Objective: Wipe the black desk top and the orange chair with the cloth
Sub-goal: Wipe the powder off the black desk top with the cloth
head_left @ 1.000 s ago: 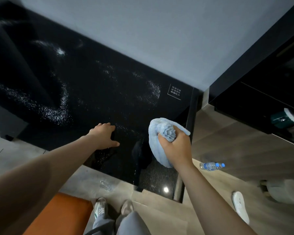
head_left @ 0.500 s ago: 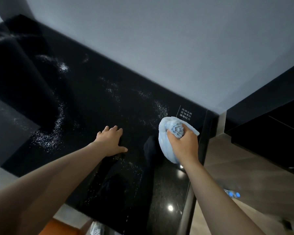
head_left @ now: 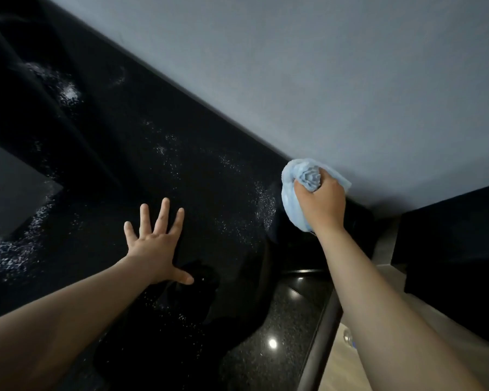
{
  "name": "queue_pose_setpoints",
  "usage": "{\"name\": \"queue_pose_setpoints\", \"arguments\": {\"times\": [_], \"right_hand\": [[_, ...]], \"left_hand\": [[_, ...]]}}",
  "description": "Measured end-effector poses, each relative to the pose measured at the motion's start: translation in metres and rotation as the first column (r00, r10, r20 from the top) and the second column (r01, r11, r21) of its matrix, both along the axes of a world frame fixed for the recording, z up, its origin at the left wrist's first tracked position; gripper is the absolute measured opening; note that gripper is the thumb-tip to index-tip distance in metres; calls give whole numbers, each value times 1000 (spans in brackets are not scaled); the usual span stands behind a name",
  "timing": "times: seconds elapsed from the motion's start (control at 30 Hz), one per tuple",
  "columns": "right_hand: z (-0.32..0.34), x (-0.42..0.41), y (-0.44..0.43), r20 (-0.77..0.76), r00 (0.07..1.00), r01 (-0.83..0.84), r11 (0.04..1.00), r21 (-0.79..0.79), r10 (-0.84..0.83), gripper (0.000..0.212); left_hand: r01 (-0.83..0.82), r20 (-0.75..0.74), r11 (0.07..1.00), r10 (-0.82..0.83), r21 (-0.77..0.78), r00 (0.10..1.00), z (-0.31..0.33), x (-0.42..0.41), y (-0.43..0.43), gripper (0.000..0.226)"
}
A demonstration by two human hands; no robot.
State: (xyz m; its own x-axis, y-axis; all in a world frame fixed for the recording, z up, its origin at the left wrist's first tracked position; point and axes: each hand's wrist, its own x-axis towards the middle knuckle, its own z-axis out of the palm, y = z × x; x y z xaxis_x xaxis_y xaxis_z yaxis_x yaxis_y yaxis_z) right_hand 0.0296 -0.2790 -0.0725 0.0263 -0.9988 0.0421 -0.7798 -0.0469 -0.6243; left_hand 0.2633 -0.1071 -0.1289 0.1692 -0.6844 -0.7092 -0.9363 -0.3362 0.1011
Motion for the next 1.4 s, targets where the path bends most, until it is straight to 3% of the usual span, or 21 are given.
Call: {"name": "queue_pose_setpoints", "arguments": {"times": [0.3,0.5,0.7,1.4], "right_hand": [[-33,12,-60,-225,966,-145,987,-66,127,8],[-40,19,-64,-186,949,-250,967,48,254,7],[-35,10,-74,-181,954,-189,950,248,237,22],[-38,8,-14,-92,950,-274,938,211,298,19]], "left_hand": [[-43,-80,999,45,21,996,4,2,0,146],[-32,-74,999,34,27,997,7,1,-1,145],[-35,-83,999,37,34,996,10,1,0,145],[-45,-77,999,46,16,996,9,0,-1,148]]}}
